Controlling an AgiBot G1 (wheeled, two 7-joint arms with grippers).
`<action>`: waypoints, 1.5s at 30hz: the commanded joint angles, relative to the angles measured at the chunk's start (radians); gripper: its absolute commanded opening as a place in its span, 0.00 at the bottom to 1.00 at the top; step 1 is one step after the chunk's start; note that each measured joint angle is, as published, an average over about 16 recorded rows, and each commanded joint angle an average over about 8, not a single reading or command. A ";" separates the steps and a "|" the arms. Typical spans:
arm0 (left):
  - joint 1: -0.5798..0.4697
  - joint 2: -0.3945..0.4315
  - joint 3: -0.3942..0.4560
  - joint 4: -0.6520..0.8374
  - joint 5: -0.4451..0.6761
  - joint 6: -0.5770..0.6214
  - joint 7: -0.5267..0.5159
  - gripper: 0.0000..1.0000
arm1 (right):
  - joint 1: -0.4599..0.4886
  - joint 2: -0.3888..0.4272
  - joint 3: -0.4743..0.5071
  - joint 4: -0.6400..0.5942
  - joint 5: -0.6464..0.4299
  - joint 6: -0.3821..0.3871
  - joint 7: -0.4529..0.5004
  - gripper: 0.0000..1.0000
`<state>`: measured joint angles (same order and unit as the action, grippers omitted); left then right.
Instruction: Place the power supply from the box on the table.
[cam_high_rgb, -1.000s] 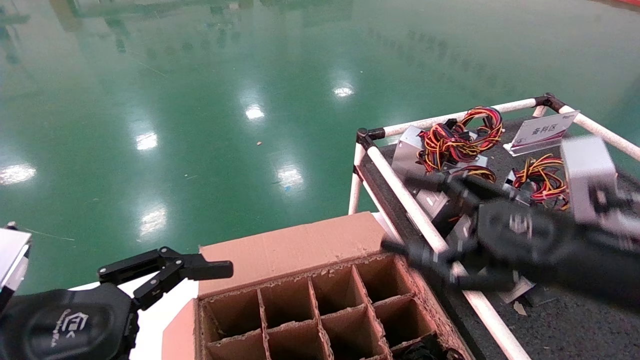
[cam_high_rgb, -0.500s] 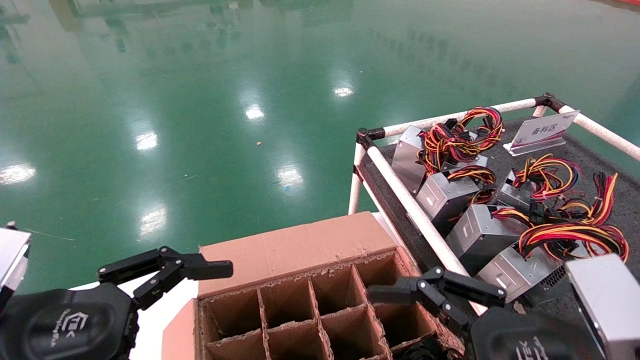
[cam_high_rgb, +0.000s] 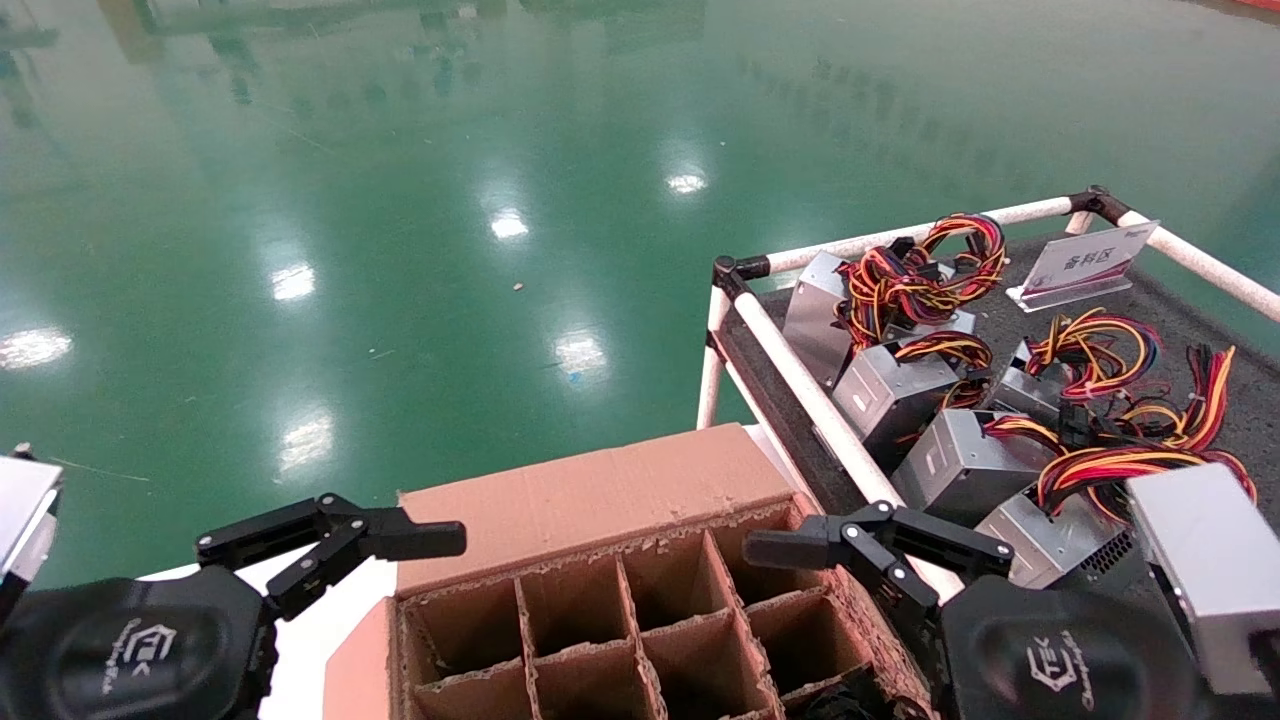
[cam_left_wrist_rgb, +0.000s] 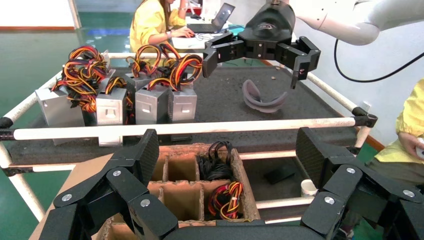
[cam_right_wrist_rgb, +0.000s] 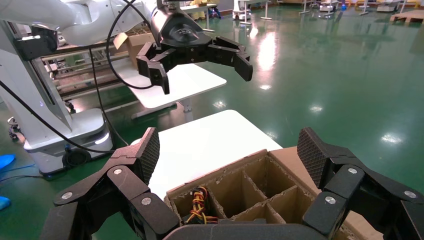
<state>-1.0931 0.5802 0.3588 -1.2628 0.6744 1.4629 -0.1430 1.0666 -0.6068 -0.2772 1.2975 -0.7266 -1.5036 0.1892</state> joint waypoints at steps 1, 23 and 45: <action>0.000 0.000 0.000 0.000 0.000 0.000 0.000 1.00 | 0.002 -0.001 0.000 -0.003 -0.001 0.002 0.000 1.00; 0.000 0.000 0.000 0.000 0.000 0.000 0.000 1.00 | 0.007 -0.004 -0.002 -0.013 -0.004 0.008 -0.002 1.00; 0.000 0.000 0.000 0.000 0.000 0.000 0.000 1.00 | 0.008 -0.005 -0.002 -0.015 -0.004 0.009 -0.002 1.00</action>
<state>-1.0931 0.5802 0.3588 -1.2628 0.6747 1.4629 -0.1430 1.0749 -0.6114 -0.2797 1.2831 -0.7307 -1.4947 0.1874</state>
